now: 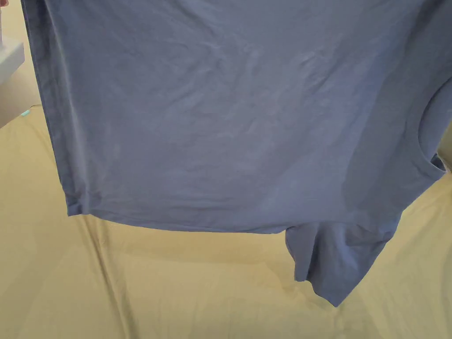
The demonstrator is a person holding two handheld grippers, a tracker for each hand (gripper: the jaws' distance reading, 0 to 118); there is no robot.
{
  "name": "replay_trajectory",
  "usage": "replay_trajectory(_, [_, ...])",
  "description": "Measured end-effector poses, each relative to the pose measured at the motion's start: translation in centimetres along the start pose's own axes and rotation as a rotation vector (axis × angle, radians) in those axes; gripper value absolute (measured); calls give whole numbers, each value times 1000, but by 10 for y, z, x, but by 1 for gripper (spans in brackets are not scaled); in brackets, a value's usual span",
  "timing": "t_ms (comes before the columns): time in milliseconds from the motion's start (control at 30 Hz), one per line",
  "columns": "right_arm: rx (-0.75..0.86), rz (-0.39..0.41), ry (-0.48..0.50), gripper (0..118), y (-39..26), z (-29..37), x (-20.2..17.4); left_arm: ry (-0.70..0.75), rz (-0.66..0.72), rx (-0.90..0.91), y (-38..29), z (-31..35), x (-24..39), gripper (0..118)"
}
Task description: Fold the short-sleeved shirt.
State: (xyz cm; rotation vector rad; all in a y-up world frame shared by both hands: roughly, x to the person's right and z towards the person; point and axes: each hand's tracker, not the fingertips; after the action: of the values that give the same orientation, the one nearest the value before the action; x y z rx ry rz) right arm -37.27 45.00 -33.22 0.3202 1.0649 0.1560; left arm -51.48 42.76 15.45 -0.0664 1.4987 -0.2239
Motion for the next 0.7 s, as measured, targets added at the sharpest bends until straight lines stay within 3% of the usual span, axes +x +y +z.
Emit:
replay_trajectory(233, [-18, -17, -32, 2, -18, -53, -16, -2, -20, -21, -10, -57, 19, 4])
replay_trajectory(367, [-42, -13, -34, 2, -36, -71, -27, -24, 76, -38, -31, -83, 23, 4])
replay_trajectory(600, [-164, 18, 19, 2, -120, -84, -58, -47, -50, -145, -111, -109, 51, 4])
replay_trajectory(700, [-256, 6, 63, 2, -165, -85, -68, -89, -29, -198, -159, -106, 61, 4])
